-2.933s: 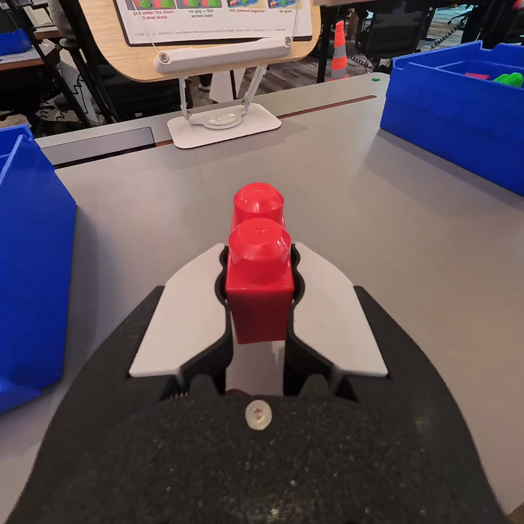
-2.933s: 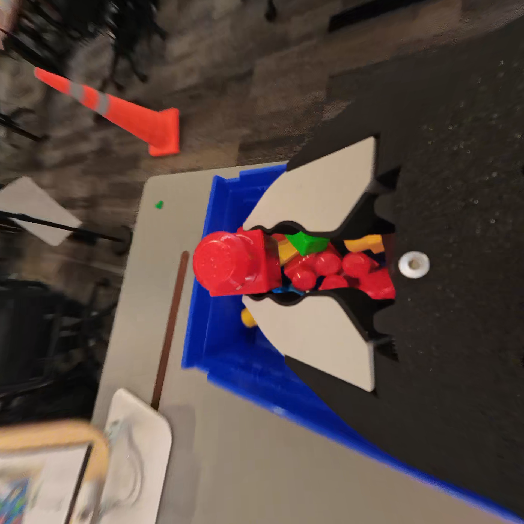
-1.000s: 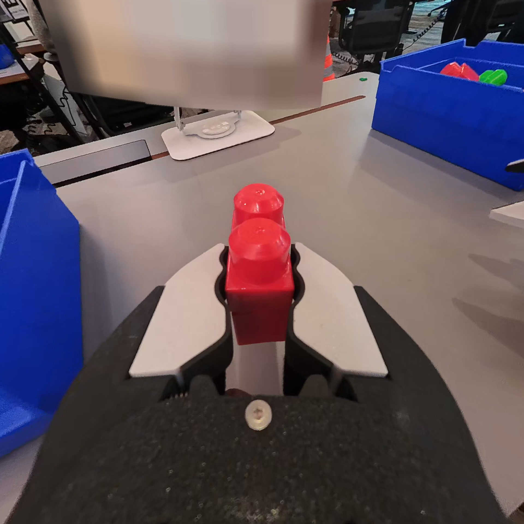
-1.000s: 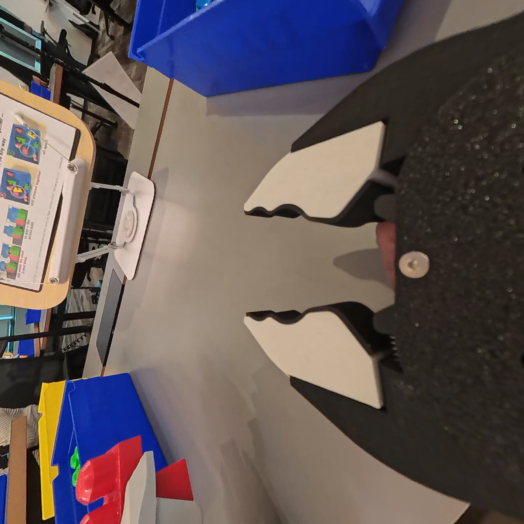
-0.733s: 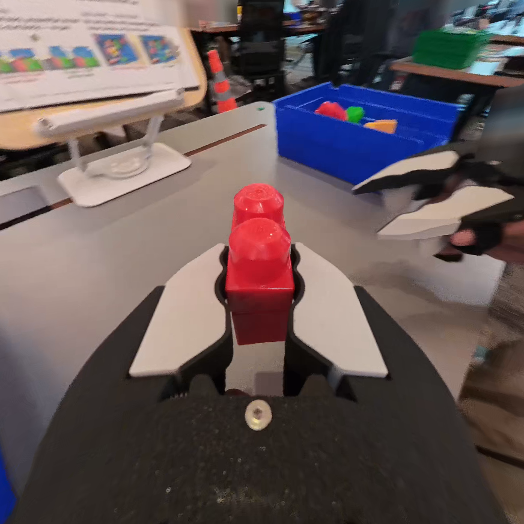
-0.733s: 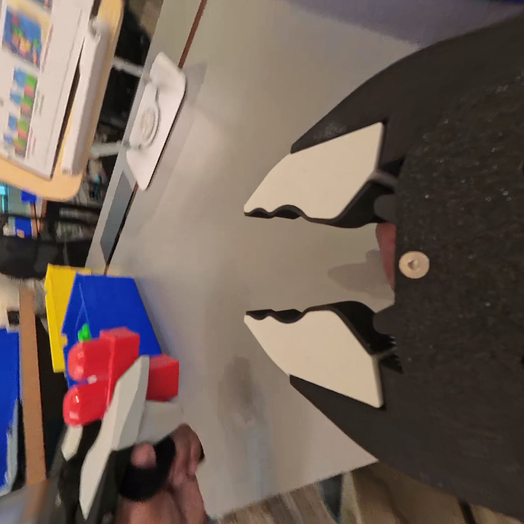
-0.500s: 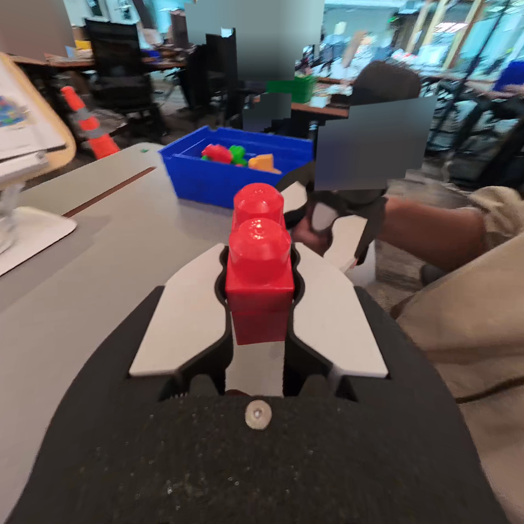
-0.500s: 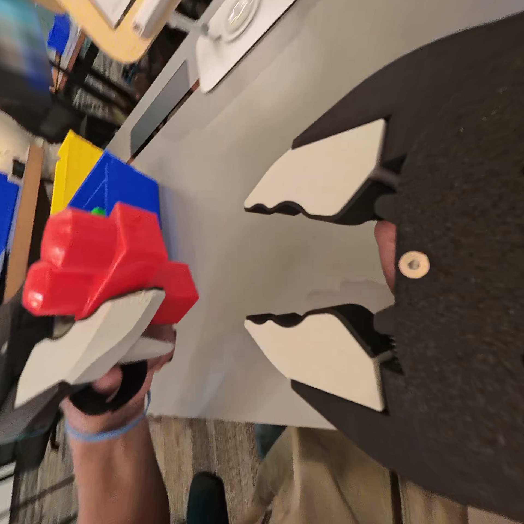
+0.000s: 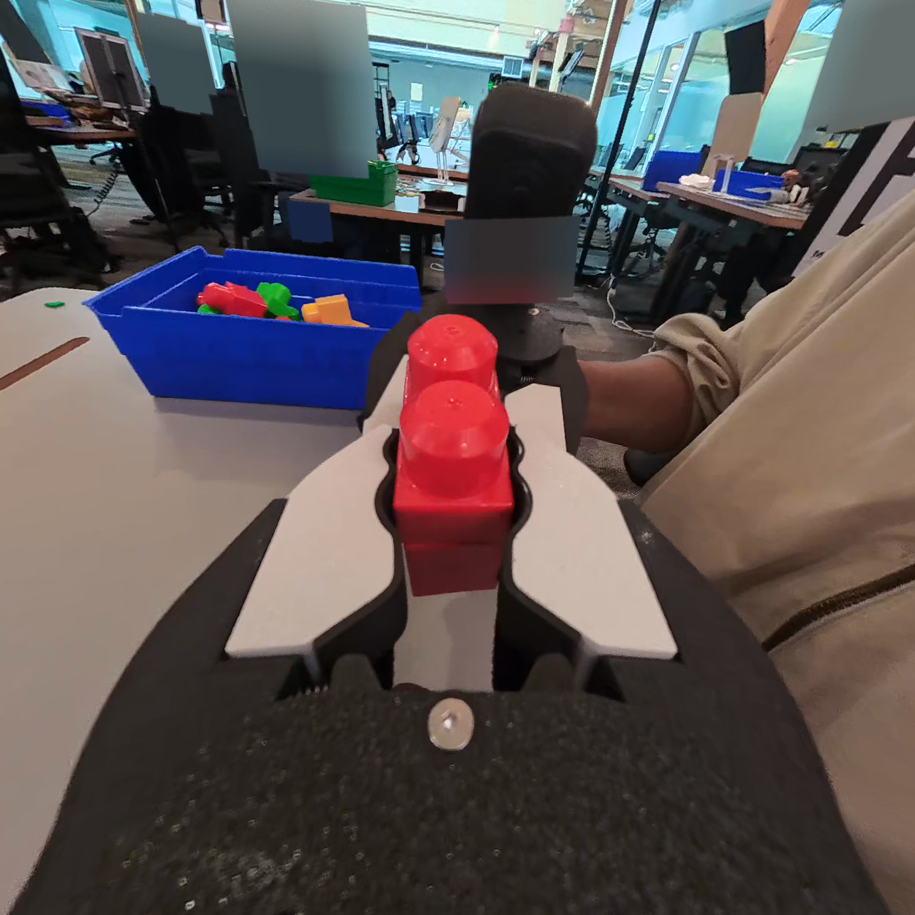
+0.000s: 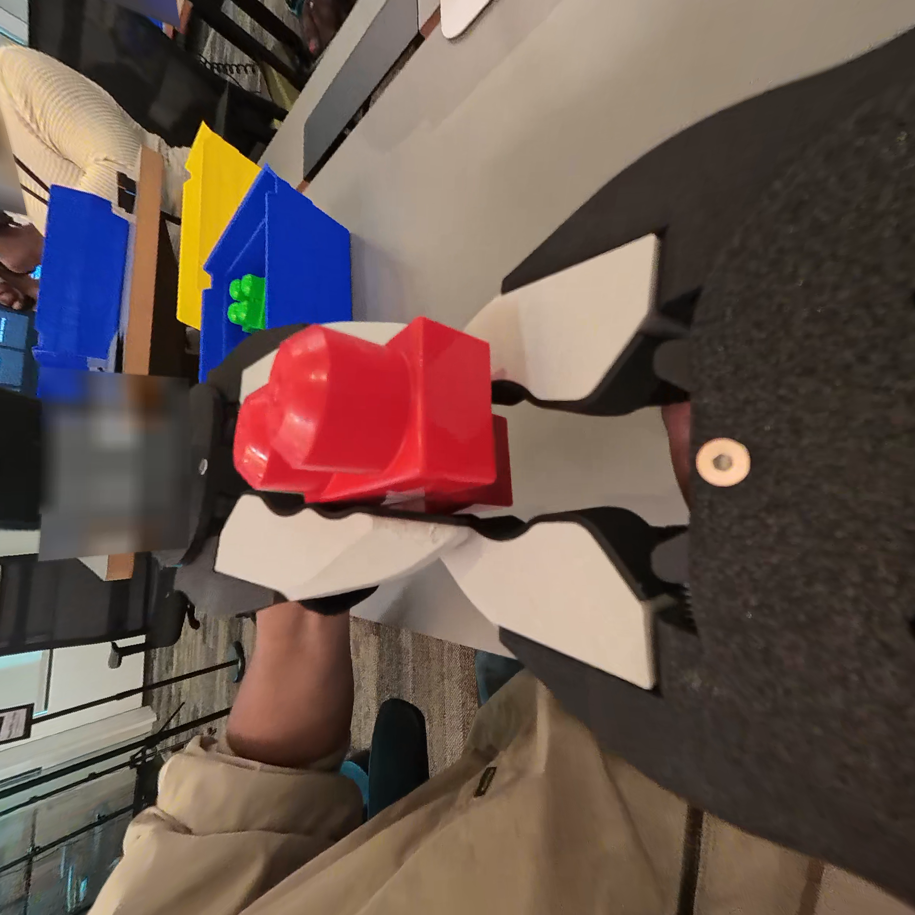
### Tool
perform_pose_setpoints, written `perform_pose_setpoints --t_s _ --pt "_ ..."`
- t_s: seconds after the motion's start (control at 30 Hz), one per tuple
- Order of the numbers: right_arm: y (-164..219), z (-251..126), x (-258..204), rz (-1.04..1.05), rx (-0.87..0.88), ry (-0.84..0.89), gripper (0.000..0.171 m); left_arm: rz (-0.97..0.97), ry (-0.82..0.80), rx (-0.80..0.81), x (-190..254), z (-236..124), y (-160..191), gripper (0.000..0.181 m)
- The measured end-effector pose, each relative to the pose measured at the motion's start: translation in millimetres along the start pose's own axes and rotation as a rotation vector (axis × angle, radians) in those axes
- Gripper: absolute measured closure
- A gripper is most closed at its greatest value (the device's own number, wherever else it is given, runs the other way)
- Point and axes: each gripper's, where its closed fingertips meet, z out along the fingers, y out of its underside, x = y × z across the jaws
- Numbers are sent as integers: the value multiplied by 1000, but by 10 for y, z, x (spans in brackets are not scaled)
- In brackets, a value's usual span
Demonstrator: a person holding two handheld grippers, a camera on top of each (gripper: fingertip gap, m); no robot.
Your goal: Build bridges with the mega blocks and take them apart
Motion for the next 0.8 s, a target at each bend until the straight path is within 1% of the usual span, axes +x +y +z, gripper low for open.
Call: perform_pose_setpoints --t_s 0.17,0.37,0.57,0.6,0.63,0.67,0.7,0.73,0.77,0.8 --pt "36 -19 -32 4 3 -23 133 24 15 2 45 24 25 140" --pt "59 -17 -75 0 -10 -61 134 79 -5 -33 67 39 50 140" --pt "104 -11 -108 -3 -16 -85 134 111 -18 -35 83 48 84 141" --pt "154 -1 -110 -7 -43 -85 134 112 -16 -28 88 43 73 140" --pt "287 25 -101 -26 -108 -76 135 100 6 44 124 1 -51 140" --pt "450 60 -89 -46 -168 -60 134 62 29 138 147 -86 -258 141" --pt "528 82 -112 -24 -169 -70 134 62 19 184 122 -170 -418 141" --pt "513 74 -125 9 -131 -80 135 121 -37 129 49 -204 -435 140" --pt "521 47 -92 17 -134 -64 135 174 -91 70 -21 -230 -418 140" --pt "533 14 -37 3 -146 -32 134 178 -103 68 -38 -275 -446 141"
